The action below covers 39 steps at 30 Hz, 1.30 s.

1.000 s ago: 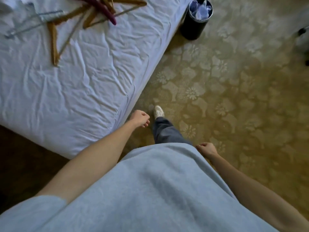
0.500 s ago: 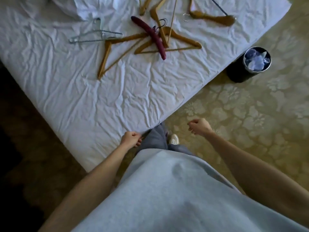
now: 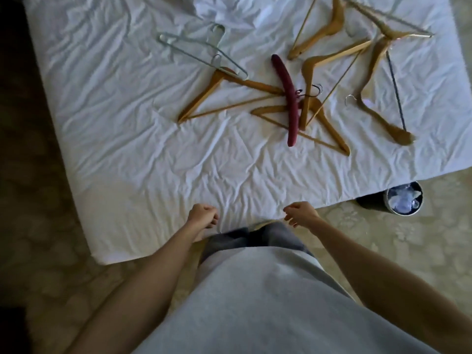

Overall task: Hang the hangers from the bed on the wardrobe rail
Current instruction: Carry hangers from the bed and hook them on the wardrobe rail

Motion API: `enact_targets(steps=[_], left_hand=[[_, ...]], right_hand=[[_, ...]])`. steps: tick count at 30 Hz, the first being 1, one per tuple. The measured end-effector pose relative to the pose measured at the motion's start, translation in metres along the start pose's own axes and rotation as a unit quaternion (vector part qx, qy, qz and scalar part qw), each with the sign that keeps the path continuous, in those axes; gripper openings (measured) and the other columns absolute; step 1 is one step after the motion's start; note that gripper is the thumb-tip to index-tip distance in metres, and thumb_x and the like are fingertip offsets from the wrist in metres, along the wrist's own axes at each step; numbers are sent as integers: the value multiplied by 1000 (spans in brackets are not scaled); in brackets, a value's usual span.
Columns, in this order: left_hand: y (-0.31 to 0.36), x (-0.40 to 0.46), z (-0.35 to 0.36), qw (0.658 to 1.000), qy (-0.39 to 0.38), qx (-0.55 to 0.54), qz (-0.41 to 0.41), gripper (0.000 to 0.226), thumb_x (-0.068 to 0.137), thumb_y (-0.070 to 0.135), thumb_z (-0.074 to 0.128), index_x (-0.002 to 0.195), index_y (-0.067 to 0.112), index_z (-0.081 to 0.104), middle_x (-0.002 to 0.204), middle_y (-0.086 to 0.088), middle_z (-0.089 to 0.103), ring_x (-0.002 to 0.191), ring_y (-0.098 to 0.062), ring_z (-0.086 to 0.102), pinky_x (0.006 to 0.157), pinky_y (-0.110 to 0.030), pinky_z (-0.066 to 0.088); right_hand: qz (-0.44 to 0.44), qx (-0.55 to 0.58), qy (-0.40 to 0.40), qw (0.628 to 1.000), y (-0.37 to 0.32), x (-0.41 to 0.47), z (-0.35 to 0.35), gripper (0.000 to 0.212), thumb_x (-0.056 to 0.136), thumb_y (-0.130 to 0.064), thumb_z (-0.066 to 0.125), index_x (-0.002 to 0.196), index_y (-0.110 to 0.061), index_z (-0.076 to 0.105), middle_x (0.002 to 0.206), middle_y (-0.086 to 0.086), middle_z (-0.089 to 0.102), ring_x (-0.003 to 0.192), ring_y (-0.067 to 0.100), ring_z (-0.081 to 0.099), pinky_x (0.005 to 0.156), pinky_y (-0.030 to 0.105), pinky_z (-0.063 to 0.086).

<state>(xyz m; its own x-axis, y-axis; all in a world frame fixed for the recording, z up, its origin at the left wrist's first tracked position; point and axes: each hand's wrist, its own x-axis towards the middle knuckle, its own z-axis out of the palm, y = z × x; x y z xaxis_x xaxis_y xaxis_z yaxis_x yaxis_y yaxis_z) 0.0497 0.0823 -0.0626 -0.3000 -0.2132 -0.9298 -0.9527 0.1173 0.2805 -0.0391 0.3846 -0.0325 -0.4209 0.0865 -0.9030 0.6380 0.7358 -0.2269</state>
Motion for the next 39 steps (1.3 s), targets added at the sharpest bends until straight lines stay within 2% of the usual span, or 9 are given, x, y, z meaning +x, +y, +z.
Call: enact_targets(steps=[7,13,17,20,24,27,32,34,39], left_hand=[[114,38,22,998,16,-52,17,19,93,11,56,96,1,73,70,-4,70,54,-12,64,44,-19,49],[232,108,22,992,64,-98,41,15,92,13,57,94,9,71,71,-3,70,56,-14,65,43,-19,50],[318,169,-1,984,125,-92,83,15,90,17,61,76,21,66,73,-8,75,61,-20,68,60,-31,60],[379,215,-21,976,170,-86,105,15,80,22,58,66,20,63,67,-5,73,72,-26,74,74,-43,63],[451,244,-33,964,224,-46,137,18,80,22,60,87,14,74,98,-8,77,91,-24,72,78,-22,58],[477,275,-32,962,243,-21,121,26,88,21,61,105,3,72,106,-10,74,90,-25,70,64,-16,50],[490,316,-20,967,240,43,73,73,87,40,69,139,-2,42,138,-17,58,121,-33,61,98,-36,51],[491,315,-16,966,241,46,76,68,91,26,65,144,0,31,143,-17,51,128,-34,55,100,-38,48],[455,289,-28,956,262,-80,106,36,89,16,50,124,6,49,127,-17,60,112,-38,60,92,-43,52]], right_hand=[[-43,-19,-33,998,-92,55,-45,18,97,-11,56,105,-6,71,85,8,73,67,17,65,61,25,55],[-131,-63,-8,989,-195,148,-77,19,95,-14,58,103,-8,74,77,3,73,59,12,63,61,26,56],[-187,-81,20,979,-270,209,-92,17,92,-19,62,97,-12,77,76,2,73,61,12,65,62,28,56],[-206,-85,55,973,-317,252,-100,20,87,-23,62,94,-16,79,81,6,75,82,24,72,80,36,58],[-214,-107,88,967,-361,295,-104,21,87,-28,62,98,-20,78,96,5,76,92,25,70,84,35,57],[-229,-136,127,956,-377,317,-101,23,81,-43,74,99,-28,73,100,-5,71,92,17,66,74,29,50],[-261,-266,117,921,-371,343,-76,40,83,-27,71,121,-18,63,120,3,59,116,24,53,89,36,48],[-274,-286,130,909,-368,346,-69,39,86,-28,73,122,-16,63,118,5,60,116,26,54,89,38,47],[-268,-277,30,922,-360,324,-55,24,81,-24,71,104,-23,75,101,5,69,93,27,67,69,31,48]])
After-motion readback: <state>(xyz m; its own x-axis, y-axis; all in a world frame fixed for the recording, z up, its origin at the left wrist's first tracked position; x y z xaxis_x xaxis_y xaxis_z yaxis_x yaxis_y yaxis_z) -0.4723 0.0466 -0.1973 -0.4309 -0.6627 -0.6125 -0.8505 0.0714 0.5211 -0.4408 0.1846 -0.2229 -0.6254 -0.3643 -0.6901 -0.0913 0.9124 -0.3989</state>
